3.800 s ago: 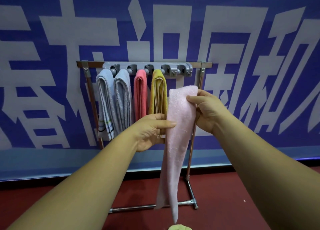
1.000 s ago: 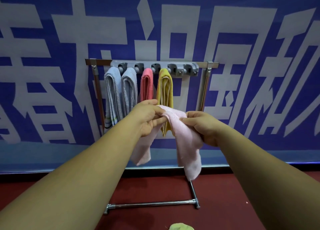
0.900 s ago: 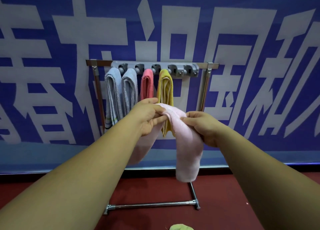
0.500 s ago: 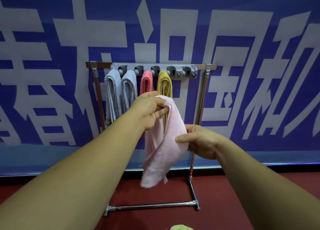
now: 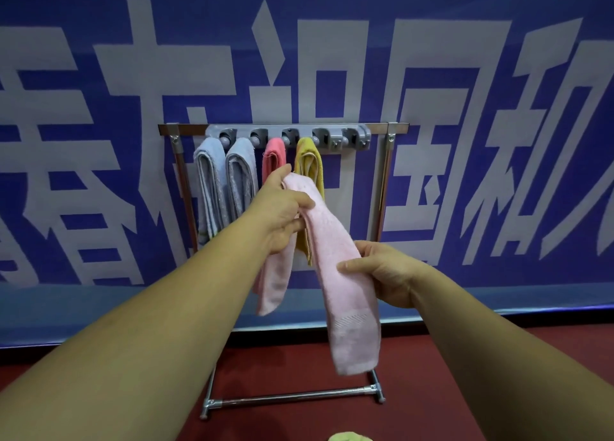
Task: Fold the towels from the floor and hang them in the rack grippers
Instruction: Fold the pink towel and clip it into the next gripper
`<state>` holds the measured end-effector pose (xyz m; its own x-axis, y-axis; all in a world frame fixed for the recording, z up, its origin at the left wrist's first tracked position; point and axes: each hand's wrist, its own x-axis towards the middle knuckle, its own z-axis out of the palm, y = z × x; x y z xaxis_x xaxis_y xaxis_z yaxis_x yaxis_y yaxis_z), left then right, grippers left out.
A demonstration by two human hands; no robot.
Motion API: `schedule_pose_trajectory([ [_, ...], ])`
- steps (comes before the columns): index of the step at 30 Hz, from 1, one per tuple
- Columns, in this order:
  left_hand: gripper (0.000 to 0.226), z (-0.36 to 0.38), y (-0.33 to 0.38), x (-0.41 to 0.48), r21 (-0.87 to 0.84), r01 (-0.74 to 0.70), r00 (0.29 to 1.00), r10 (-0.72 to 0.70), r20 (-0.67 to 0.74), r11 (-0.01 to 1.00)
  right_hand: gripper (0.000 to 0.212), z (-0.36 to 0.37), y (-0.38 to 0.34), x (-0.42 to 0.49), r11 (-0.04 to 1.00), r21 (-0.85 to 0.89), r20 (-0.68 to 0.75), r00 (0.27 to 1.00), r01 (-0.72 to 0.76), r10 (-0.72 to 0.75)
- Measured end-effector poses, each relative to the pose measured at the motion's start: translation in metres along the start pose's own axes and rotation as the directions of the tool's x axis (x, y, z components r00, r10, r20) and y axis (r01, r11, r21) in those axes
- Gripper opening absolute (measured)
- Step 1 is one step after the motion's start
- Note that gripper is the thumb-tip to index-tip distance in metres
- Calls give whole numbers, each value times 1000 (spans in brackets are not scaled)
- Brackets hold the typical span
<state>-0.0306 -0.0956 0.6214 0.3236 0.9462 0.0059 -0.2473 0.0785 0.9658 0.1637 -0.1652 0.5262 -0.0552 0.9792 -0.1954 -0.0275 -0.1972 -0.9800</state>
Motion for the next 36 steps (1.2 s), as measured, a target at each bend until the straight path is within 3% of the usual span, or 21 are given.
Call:
schedule_pose_trajectory([
  [2,76,5,1,-1,-61,31,999,-29,30,998,42,-5,-9,-2,1000,0,-47,999,3,-3],
  [5,54,13,4,-7,-127,118,986,-101,136,985,75,-6,-42,5,997,72,-118,993,33,-24],
  [7,52,17,6,-9,-143,169,968,-137,209,975,87,-3,-65,12,995,92,-166,986,36,-20],
  [11,60,24,14,-10,-170,143,953,-89,290,975,66,1,-100,20,989,144,-251,968,36,1],
  [15,67,24,19,-9,-68,142,947,-115,301,988,41,3,-125,21,987,152,-281,960,60,-15],
  [18,45,23,21,-10,27,146,934,-147,327,989,39,-3,-137,23,995,84,-291,956,50,-24],
  [20,37,22,23,-10,165,125,935,-172,311,978,42,-9,-143,24,997,68,-279,960,40,-20],
  [24,54,14,25,8,529,6,984,-99,147,848,39,-25,-159,18,998,30,-243,969,56,-47],
  [30,27,38,29,63,415,-119,969,15,247,902,34,-42,-181,7,993,-119,-153,988,6,-24],
  [33,33,61,29,77,428,-119,934,-46,355,896,37,-52,-188,11,984,-178,-158,987,-6,-22],
  [36,24,78,29,90,393,-61,907,-113,406,918,50,-64,-193,19,972,-234,-157,987,-16,-21],
])
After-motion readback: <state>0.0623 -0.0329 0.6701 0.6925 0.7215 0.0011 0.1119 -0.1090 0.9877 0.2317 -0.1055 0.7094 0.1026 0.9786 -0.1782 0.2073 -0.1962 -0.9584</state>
